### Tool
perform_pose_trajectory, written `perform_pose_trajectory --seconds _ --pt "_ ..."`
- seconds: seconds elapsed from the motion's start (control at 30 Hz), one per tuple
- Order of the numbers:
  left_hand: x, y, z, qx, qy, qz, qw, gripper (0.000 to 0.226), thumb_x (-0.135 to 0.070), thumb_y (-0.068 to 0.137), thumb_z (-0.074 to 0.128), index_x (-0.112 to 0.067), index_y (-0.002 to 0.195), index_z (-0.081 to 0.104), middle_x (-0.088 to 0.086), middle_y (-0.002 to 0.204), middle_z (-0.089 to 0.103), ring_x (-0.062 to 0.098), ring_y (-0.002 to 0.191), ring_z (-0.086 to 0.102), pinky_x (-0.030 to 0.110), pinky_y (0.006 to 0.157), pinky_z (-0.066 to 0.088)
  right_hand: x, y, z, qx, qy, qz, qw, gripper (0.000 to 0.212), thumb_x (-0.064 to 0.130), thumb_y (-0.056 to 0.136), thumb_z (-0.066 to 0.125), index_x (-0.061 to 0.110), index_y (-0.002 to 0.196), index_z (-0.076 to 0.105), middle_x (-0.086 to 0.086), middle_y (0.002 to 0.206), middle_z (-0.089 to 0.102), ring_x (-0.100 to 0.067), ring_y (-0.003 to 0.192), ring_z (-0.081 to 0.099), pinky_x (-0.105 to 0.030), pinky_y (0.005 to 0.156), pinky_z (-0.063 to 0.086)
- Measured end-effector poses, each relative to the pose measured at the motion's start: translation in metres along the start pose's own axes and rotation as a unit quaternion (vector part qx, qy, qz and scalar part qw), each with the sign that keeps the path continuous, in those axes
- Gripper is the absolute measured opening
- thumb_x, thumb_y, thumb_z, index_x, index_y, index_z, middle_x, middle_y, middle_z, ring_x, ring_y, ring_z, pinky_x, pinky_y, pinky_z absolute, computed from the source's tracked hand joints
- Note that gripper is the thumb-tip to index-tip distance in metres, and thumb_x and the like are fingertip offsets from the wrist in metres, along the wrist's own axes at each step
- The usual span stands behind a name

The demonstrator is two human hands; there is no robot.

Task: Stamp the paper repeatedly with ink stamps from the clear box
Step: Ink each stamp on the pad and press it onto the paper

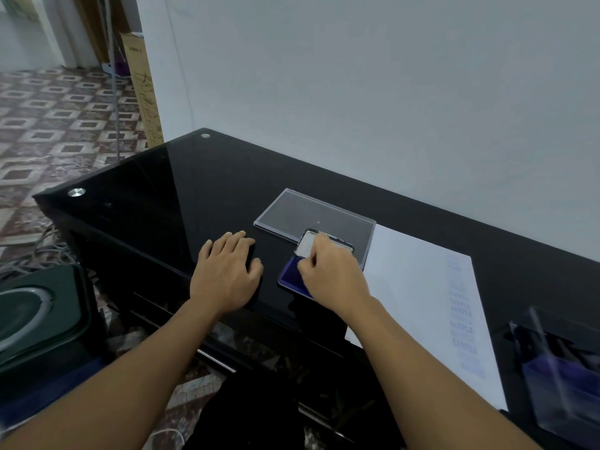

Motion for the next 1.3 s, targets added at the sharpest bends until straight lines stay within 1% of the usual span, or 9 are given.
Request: perform_pose_trajectory --seconds 0.17,0.27,0.4,0.53,0.67,0.83,0.97,1.13,1.3 --pt "-0.004 0.005 -0.006 0.047 -0.037 -0.015 0.998 0.05 -0.037 0.097 0.045 -0.021 0.144 0.044 -0.001 0.158 0.032 0.02 0.149 0.019 0.046 0.121 0.009 -0.036 -0.017 -0.035 -0.032 0.02 0.048 0.998 0.015 0.027 0.093 0.05 0.017 0.083 0.045 -0.004 0.078 0.059 -0.023 0.072 0.054 -0.035 0.056 0.038" --pt "-0.02 0.006 -0.014 0.061 -0.057 -0.014 0.996 0.05 -0.03 0.095 0.05 -0.016 0.142 0.046 0.002 0.153 0.039 0.023 0.146 0.024 0.049 0.118 0.015 -0.062 -0.034 -0.054 -0.043 0.032 0.08 0.995 0.018 0.025 0.092 0.054 0.016 0.08 0.046 -0.003 0.077 0.059 -0.021 0.071 0.053 -0.034 0.055 0.038" --pt "-0.065 -0.002 -0.022 0.055 -0.093 0.052 0.993 0.043 -0.028 0.092 0.052 -0.015 0.134 0.051 0.002 0.138 0.052 0.023 0.132 0.041 0.045 0.111 0.032 -0.097 -0.062 -0.079 -0.054 0.041 0.13 0.989 0.016 0.023 0.094 0.057 0.012 0.084 0.051 -0.002 0.076 0.059 -0.017 0.068 0.052 -0.032 0.055 0.04" --pt "-0.114 -0.015 -0.02 0.061 -0.122 0.111 0.984 0.041 -0.025 0.094 0.051 -0.013 0.133 0.051 0.001 0.137 0.051 0.021 0.131 0.04 0.037 0.111 0.033 -0.129 -0.09 -0.103 -0.055 0.037 0.177 0.982 0.016 0.024 0.094 0.055 0.011 0.084 0.052 -0.003 0.079 0.06 -0.018 0.067 0.051 -0.031 0.053 0.038" --pt "-0.163 -0.034 -0.014 0.079 -0.141 0.171 0.972 0.031 -0.024 0.092 0.049 -0.009 0.118 0.055 0.002 0.115 0.055 0.024 0.116 0.047 0.037 0.102 0.038 -0.154 -0.113 -0.126 -0.073 0.018 0.206 0.976 0.018 0.025 0.092 0.056 0.011 0.082 0.054 -0.004 0.083 0.061 -0.019 0.072 0.054 -0.032 0.054 0.04" --pt "-0.203 -0.057 0.007 0.081 -0.145 0.257 0.952 0.054 -0.035 0.087 0.037 -0.005 0.127 0.057 0.009 0.131 0.057 0.027 0.126 0.046 0.048 0.106 0.039 -0.172 -0.132 -0.141 -0.062 -0.012 0.22 0.973 0.019 0.023 0.093 0.056 0.01 0.08 0.053 -0.005 0.079 0.06 -0.018 0.066 0.05 -0.032 0.053 0.037" --pt "-0.221 -0.068 0.017 0.1 -0.14 0.26 0.95 0.052 -0.031 0.088 0.041 -0.008 0.132 0.054 0.006 0.137 0.052 0.026 0.133 0.041 0.045 0.111 0.033 -0.177 -0.14 -0.14 -0.03 -0.025 0.226 0.973 0.017 0.024 0.092 0.058 0.009 0.084 0.055 -0.005 0.081 0.061 -0.018 0.066 0.051 -0.032 0.054 0.038" --pt "-0.227 -0.077 0.036 0.158 -0.11 0.252 0.948 0.049 -0.028 0.1 0.04 -0.014 0.146 0.04 0.003 0.161 0.026 0.021 0.15 0.012 0.049 0.122 0.008 -0.178 -0.143 -0.127 0.008 -0.044 0.222 0.974 0.017 0.026 0.091 0.057 0.015 0.08 0.051 -0.001 0.086 0.061 -0.019 0.066 0.055 -0.031 0.052 0.04" --pt "-0.223 -0.085 0.049 0.154 -0.084 0.263 0.949 0.047 -0.03 0.1 0.037 -0.013 0.144 0.041 0.003 0.161 0.024 0.021 0.149 0.01 0.049 0.121 0.004 -0.177 -0.143 -0.118 0.033 -0.059 0.209 0.975 0.019 0.026 0.093 0.056 0.017 0.079 0.046 0.0 0.09 0.062 -0.021 0.071 0.059 -0.03 0.054 0.04"
Point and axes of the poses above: each hand's wrist, its own y-axis towards the middle knuckle, its own z-axis out of the palm, x = y × z, the point moved 5 cm from there along y, towards the middle knuckle
